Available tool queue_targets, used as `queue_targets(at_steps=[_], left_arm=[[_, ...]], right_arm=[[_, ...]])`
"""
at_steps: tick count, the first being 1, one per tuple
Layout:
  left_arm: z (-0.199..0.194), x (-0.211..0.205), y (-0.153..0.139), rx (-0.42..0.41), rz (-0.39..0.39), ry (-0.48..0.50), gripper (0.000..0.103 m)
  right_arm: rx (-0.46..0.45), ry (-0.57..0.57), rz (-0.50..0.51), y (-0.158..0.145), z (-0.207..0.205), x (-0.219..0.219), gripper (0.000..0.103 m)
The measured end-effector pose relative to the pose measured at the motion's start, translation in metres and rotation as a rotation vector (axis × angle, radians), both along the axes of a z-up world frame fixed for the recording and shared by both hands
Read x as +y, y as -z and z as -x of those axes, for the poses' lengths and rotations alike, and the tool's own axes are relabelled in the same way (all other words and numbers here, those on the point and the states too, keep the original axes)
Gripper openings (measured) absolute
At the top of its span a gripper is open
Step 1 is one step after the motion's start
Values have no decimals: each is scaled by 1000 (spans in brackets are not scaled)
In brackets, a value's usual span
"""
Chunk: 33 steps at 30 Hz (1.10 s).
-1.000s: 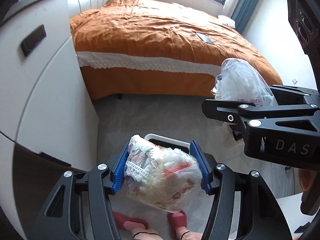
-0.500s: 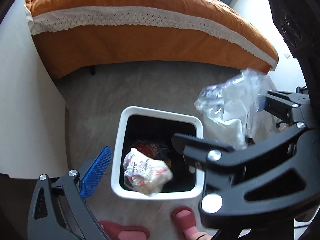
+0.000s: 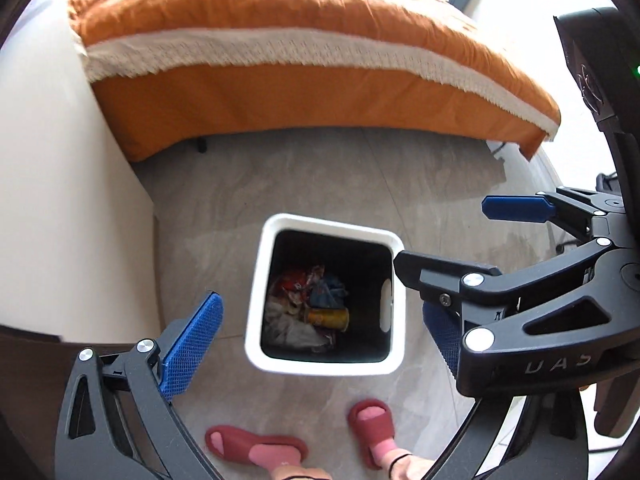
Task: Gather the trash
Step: 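Move both open tools back toward the bottle and plastic bag on the desk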
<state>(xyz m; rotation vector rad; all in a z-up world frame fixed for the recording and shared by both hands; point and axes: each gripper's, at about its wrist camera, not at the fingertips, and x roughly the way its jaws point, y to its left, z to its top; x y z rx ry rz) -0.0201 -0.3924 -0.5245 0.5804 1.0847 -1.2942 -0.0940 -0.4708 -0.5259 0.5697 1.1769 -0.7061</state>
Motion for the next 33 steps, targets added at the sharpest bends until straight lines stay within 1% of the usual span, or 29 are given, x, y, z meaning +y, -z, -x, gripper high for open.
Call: queue_targets(at_steps=[4, 6, 7, 8, 9, 12, 14, 17, 18, 20, 24, 28, 33], left_arm=[[-6, 17, -56, -34, 44, -64, 98], [-8, 25, -83, -48, 66, -93, 98], [-10, 31, -103, -53, 81, -112, 98], [-10, 33, -113, -55, 92, -121, 98], [-11, 40, -133, -63, 113, -136, 98], [-11, 52, -170, -89, 147, -168, 98], [-12, 61, -196, -115, 176, -205, 98], [-16, 75, -233, -130, 223, -272, 98], [-17, 78, -240, -132, 235, -287, 98], [-21, 87, -262, -144, 265, -327, 98], [-29, 104, -300, -217, 297, -383, 98], [-44, 125, -329, -262, 316, -446, 98], [-69, 153, -354, -283, 324, -534, 98]], right_arm=[[-63, 3, 33, -50, -6, 13, 99], [-100, 0, 64, -82, -8, 21, 99], [-116, -4, 78, -97, -9, 23, 99], [-138, -13, 96, -116, -10, 27, 99], [-154, -18, 108, -128, -11, 30, 99], [-215, -39, 139, -174, -12, 39, 99], [-248, -61, 165, -201, -14, 46, 99], [-293, -103, 185, -230, -15, 56, 99], [-311, -124, 198, -243, -17, 62, 99], [-324, -155, 217, -259, -22, 71, 99], [-389, -196, 230, -293, -31, 85, 99], [-441, -248, 245, -322, -50, 101, 99], [-505, -354, 247, -348, -86, 123, 99]])
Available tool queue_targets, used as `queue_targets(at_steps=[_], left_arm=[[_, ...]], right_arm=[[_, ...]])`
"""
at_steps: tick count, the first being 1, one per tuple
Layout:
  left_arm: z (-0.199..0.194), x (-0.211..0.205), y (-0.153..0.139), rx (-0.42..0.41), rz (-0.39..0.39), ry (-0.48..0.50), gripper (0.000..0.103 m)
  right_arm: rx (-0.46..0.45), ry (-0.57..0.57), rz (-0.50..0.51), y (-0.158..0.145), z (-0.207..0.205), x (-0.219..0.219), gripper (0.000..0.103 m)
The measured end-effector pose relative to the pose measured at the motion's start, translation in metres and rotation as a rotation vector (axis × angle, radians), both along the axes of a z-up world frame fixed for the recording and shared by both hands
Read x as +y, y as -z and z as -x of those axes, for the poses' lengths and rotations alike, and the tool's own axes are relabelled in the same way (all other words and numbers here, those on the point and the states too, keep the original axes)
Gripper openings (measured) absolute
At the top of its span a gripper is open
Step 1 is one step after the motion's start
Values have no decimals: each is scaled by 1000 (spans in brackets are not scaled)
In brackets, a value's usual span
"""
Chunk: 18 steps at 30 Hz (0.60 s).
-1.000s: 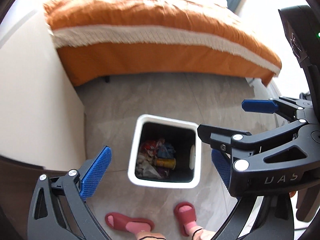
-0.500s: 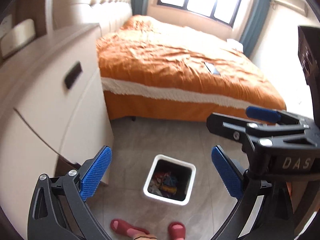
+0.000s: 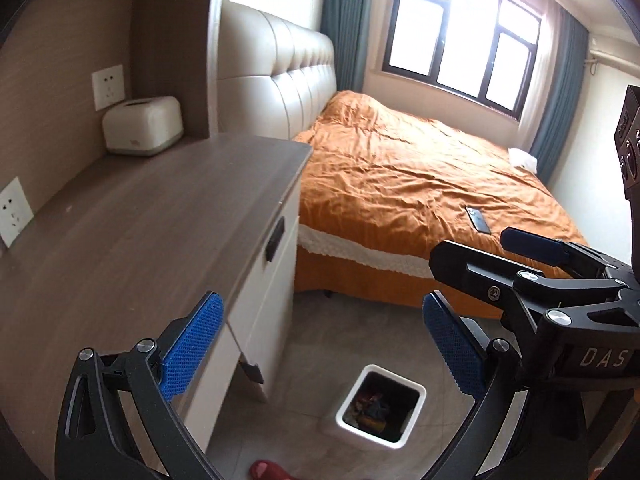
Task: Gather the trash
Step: 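Move both open tools back toward the bottle and plastic bag on the desk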
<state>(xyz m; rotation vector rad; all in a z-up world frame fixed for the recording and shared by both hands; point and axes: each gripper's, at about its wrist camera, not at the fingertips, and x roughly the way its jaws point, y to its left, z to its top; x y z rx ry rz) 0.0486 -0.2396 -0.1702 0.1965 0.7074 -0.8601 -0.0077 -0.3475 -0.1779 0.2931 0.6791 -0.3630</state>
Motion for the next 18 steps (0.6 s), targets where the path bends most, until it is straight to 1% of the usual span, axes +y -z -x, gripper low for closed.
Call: queue_targets(at_steps=[2, 6, 13, 15, 18], left_arm=[[-11, 13, -8, -12, -10, -49, 98], [-35, 45, -22, -31, 0, -159, 98], [-85, 130, -39, -47, 28, -401, 98], [-97, 155, -40, -50, 28, -464, 98], [-115, 197, -41, -60, 21, -573, 98]], right_arm=[[-24, -38, 11, -8, -16, 10, 99], [-52, -152, 25, -22, -54, 38, 99], [-73, -371, 22, -34, -123, 102, 99], [-73, -428, 36, -37, -142, 121, 99], [-68, -513, 29, -38, -171, 148, 99]])
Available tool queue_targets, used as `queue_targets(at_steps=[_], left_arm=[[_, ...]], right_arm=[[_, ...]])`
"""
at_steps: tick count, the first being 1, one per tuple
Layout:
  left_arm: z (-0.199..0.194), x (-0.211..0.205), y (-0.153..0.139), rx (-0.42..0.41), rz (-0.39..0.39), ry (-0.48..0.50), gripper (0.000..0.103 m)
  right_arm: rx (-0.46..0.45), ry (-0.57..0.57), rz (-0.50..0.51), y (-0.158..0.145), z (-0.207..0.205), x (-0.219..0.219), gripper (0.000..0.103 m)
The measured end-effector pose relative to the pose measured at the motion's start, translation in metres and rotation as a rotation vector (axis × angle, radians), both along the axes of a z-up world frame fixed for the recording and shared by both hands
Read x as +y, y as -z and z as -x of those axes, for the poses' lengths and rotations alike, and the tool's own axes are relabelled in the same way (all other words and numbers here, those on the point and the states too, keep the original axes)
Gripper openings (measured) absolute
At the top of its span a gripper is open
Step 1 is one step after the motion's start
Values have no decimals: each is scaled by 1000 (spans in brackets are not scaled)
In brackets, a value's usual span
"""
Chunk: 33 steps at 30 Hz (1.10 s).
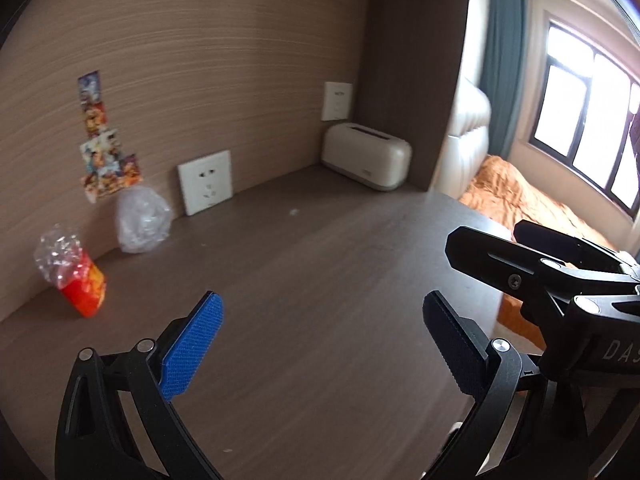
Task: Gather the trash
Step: 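Move both open tools back toward the bottle and plastic bag on the desk, then grasp the red-labelled plastic bottle with the left tool while the right tool grasps the clear plastic bag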
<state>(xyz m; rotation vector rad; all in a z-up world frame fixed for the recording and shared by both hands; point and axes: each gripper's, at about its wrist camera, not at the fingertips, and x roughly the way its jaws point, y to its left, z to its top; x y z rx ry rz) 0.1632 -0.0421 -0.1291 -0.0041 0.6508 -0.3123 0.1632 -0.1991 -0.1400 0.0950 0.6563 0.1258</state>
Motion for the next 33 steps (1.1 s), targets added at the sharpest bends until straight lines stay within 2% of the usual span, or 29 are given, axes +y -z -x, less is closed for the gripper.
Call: queue_targets(at_steps=[7, 13, 19, 26, 33], left_arm=[[-25, 86, 5, -14, -49, -215, 98], [-41, 128, 7, -9, -65, -326, 98], [-63, 156, 25, 26, -54, -383, 98], [-95, 177, 48, 67, -64, -407, 98], [-129, 195, 63, 89, -82, -441, 98]], right_arm=[[19, -179, 32, 8, -62, 68, 99], [34, -271, 42, 14, -102, 115, 99], [65, -330, 64, 30, -137, 155, 99], [111, -338, 73, 55, -177, 188, 99], [143, -354, 142, 88, -212, 223, 99]])
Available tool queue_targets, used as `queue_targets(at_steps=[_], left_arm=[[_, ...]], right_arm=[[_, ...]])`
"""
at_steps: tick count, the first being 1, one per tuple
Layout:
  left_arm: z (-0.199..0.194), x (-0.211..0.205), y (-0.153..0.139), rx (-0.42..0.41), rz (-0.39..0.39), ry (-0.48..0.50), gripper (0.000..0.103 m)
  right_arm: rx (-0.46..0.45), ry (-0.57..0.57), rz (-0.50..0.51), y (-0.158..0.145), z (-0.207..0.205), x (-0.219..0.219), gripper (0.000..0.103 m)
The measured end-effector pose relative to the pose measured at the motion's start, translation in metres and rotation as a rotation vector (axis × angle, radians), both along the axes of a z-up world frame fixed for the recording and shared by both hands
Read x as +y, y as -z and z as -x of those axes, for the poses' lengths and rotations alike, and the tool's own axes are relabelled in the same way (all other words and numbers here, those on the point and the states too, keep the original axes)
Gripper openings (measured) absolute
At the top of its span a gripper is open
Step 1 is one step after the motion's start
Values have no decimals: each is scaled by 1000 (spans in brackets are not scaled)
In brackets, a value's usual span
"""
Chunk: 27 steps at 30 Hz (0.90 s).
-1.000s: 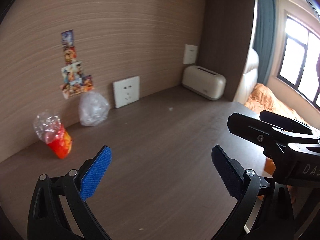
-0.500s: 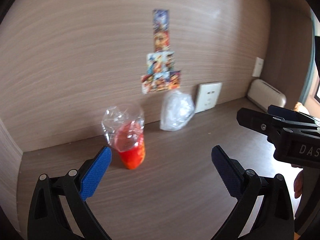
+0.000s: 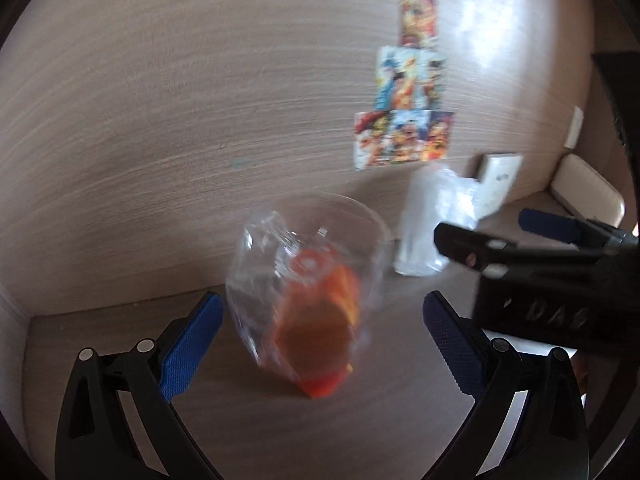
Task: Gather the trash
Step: 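Grasp the red-labelled plastic bottle with the left tool while the right tool grasps the clear plastic bag, then carry the bottle and bag over the white bin and open both tools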
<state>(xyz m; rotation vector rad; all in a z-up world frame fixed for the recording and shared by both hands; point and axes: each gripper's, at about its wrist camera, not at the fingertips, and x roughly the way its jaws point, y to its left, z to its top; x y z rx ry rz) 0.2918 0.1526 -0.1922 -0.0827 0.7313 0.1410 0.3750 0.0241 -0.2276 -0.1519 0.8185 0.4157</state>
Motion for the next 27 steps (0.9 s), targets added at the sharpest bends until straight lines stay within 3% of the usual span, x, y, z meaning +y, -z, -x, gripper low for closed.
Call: queue_targets(at_steps=[4, 8, 9, 10, 11, 14, 18, 27], left_arm=[[-20, 12, 13, 45, 0, -14, 98], [-31, 24, 18, 71, 63, -26, 95], [-32, 26, 18, 70, 81, -23, 91], [-33, 28, 20, 76, 88, -23, 74], [-35, 29, 21, 87, 87, -27, 61], [-37, 31, 24, 104, 107, -34, 44], [-25, 25, 17, 92, 102, -28, 44], [30, -31, -22, 50, 81, 93, 44]], right_arm=[[9, -16, 48, 18, -16, 19, 99], [23, 4, 24, 25, -29, 24, 99], [22, 10, 19, 26, -30, 24, 98], [21, 16, 21, 27, -31, 24, 94], [29, 16, 22, 27, -32, 24, 72], [62, 5, 26, 29, -30, 19, 55], [78, 6, 5, 17, -13, -2, 48], [55, 26, -50, -27, 66, -65, 46]])
